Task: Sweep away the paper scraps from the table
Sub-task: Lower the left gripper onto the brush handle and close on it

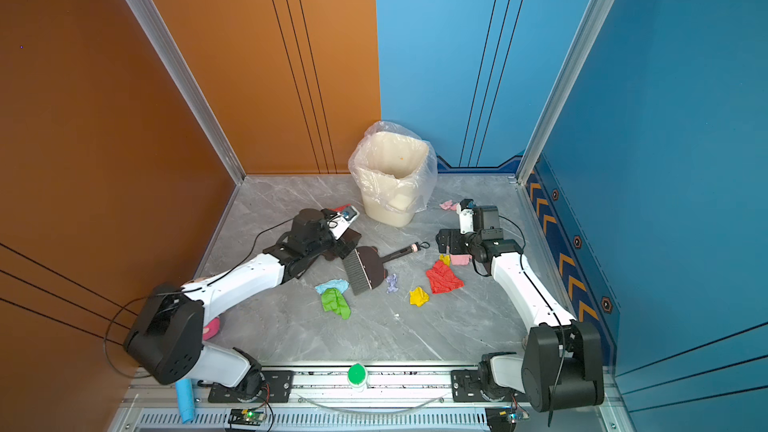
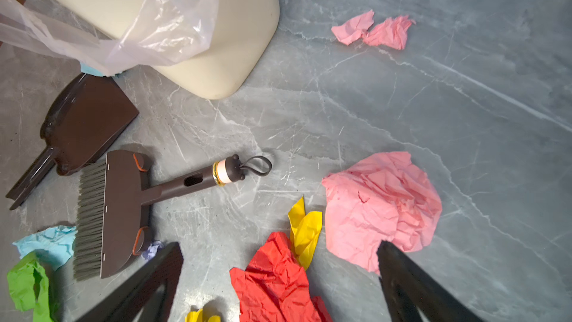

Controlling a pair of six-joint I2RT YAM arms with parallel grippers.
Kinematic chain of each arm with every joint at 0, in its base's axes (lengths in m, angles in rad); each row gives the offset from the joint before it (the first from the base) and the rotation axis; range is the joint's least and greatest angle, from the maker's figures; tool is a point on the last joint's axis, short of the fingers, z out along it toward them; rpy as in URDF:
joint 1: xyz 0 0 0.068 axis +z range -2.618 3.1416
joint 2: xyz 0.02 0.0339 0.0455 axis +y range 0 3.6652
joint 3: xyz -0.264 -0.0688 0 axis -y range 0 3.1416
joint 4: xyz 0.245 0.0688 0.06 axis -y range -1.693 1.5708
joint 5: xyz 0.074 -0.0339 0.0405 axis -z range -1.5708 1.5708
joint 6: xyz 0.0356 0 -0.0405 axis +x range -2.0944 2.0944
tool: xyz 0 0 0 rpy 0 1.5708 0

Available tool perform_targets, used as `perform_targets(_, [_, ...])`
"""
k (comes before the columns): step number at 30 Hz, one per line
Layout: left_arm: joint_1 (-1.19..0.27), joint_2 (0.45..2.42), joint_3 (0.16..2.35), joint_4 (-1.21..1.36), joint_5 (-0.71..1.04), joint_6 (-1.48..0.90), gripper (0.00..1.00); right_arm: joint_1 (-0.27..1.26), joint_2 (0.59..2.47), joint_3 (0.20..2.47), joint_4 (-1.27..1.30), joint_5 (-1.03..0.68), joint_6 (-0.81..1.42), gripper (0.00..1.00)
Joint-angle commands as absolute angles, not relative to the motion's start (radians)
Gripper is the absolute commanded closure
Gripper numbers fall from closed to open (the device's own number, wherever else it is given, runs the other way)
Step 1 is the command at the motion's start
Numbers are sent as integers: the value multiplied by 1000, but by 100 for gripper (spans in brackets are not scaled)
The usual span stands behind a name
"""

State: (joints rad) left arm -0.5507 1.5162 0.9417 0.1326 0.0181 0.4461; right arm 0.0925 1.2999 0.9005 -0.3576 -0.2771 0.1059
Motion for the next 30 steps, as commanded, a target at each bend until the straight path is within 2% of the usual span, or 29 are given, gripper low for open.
perform_targets(1, [-592,1583,1038,-93,-33,542,2,93,1320,923,-452,-292,120,0])
perform_targets(20, [-718,1892,1394,-332,3,633,0,23,1405,936,-492,-298,164,0])
perform_targets(30, [-746,2021,1534,-427,14,632,6,17,1420,936,-492,-302,171,0])
